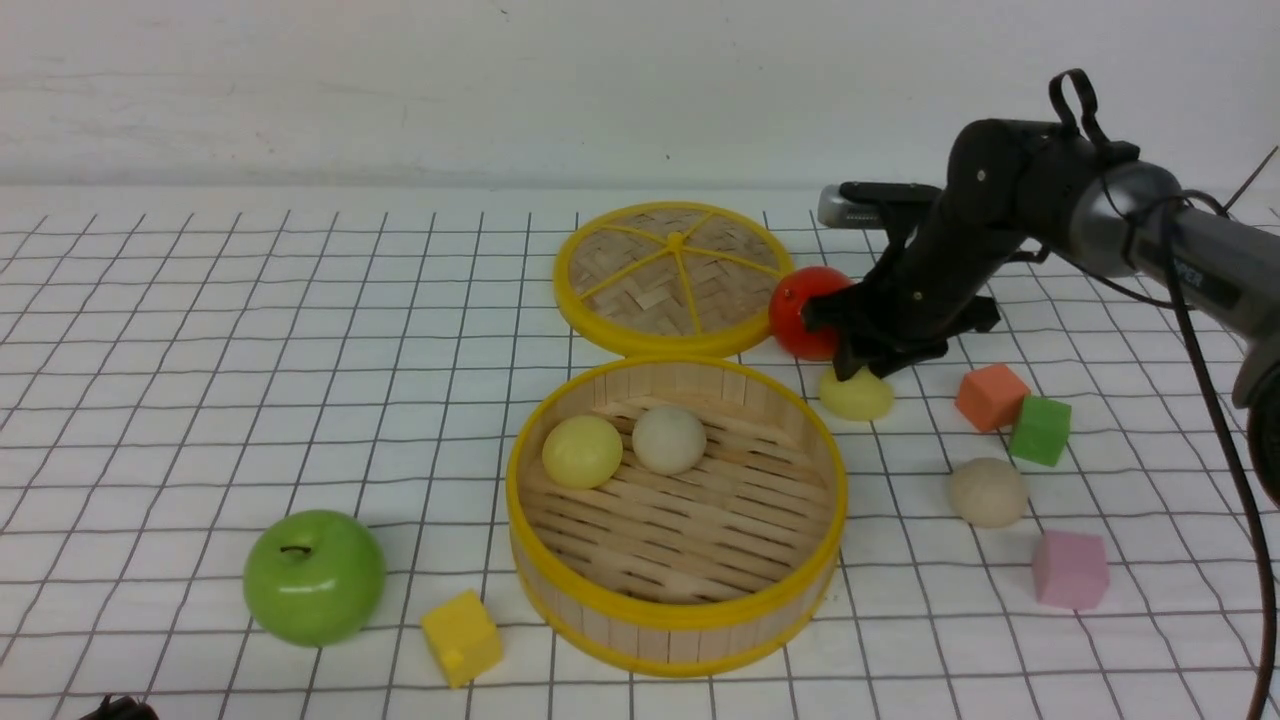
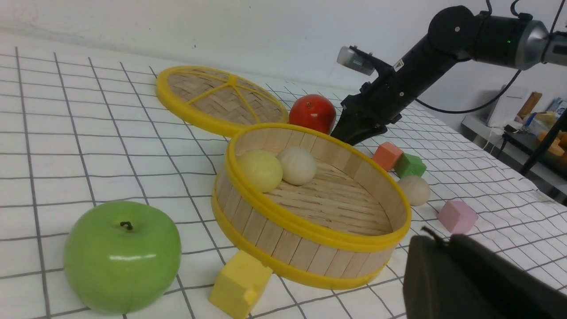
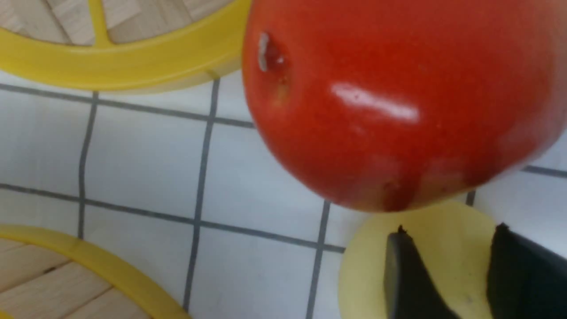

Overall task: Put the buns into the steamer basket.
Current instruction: Use the right arm to grab a steamed stuffed bun, then use the right arm to put the steamed stuffed bun into the steamer, then use the right arm to grab a steamed stuffed bun

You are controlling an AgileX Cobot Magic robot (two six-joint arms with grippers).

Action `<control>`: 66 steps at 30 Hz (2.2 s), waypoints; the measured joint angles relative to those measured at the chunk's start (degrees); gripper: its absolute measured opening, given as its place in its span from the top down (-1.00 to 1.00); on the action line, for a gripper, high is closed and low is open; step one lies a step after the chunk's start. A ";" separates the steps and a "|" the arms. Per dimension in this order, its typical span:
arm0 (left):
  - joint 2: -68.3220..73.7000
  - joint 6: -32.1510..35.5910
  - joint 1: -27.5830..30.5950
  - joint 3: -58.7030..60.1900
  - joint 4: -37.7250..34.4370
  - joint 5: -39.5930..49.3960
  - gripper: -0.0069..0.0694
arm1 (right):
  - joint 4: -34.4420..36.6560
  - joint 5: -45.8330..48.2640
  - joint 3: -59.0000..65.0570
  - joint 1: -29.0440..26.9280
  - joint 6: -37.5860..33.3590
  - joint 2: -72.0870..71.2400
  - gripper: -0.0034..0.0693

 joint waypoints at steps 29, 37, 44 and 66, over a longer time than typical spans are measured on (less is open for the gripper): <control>0.00 0.00 0.00 0.00 0.00 0.00 0.67 | 3.99 -0.45 25.20 18.88 -7.58 -24.50 0.88; 0.00 0.00 0.00 0.00 0.00 0.00 0.65 | 4.12 -8.92 26.44 23.88 -7.58 -19.37 0.65; 0.00 0.00 0.00 0.00 0.00 0.00 0.65 | 4.60 -6.65 25.95 23.96 -7.58 -18.84 -0.11; 0.00 0.00 0.00 0.00 0.00 0.00 0.61 | -8.00 4.85 40.57 2.34 7.83 -34.30 0.40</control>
